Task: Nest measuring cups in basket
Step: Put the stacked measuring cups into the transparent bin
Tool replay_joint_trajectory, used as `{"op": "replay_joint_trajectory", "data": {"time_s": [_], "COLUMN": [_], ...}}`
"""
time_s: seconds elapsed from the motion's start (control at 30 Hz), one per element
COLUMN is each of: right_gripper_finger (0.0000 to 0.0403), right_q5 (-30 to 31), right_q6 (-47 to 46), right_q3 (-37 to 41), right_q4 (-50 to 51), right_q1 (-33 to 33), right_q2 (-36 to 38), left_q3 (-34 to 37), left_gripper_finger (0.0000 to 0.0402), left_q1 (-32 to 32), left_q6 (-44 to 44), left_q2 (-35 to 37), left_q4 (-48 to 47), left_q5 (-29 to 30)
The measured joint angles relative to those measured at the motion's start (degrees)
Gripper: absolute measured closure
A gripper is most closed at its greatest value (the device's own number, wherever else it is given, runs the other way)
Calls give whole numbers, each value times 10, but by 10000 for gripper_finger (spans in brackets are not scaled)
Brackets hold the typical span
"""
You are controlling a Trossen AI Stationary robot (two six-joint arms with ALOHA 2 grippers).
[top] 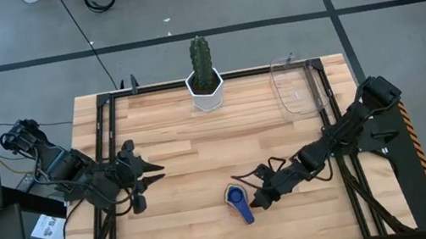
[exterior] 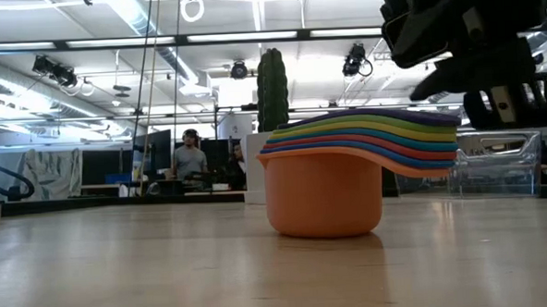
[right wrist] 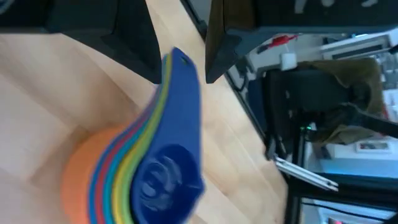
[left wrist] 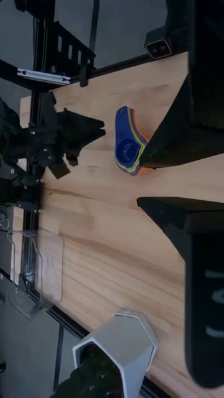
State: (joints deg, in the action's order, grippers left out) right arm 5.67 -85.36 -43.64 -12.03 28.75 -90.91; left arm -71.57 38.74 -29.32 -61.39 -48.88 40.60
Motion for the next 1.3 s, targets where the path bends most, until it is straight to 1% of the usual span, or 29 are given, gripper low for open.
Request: {"op": "replay_joint_trajectory", "data": {"time_s": [0.27, 0.43, 0.6, 0.77, 0.9, 1.07, 1.3], "right_gripper_finger": [274, 274, 274, 271, 250, 213, 173], "right_q5": [4, 6, 7, 11, 33, 34, 40], "right_q6": [2, -20, -22, -62, -61, -67, -128], "right_q3": [0, 0, 0, 0, 0, 0, 1], "right_q4": [-2, 2, -1, -27, -32, -24, -14], "right_q1": [2, 1, -4, -4, -3, -3, -3], "right_q2": [6, 1, 1, 1, 1, 1, 0], "left_q3": [0, 0, 0, 0, 0, 0, 0], "left_gripper_finger": [310, 310, 310, 310, 310, 310, 310], "left_q1": [0, 0, 0, 0, 0, 0, 0], "left_q6": [0, 0, 0, 0, 0, 0, 0], "left_q2": [0, 0, 0, 0, 0, 0, 0], "left_q4": [4, 11, 12, 12, 12, 12, 12], "left_q5": [0, 0, 0, 0, 0, 0, 0]}}
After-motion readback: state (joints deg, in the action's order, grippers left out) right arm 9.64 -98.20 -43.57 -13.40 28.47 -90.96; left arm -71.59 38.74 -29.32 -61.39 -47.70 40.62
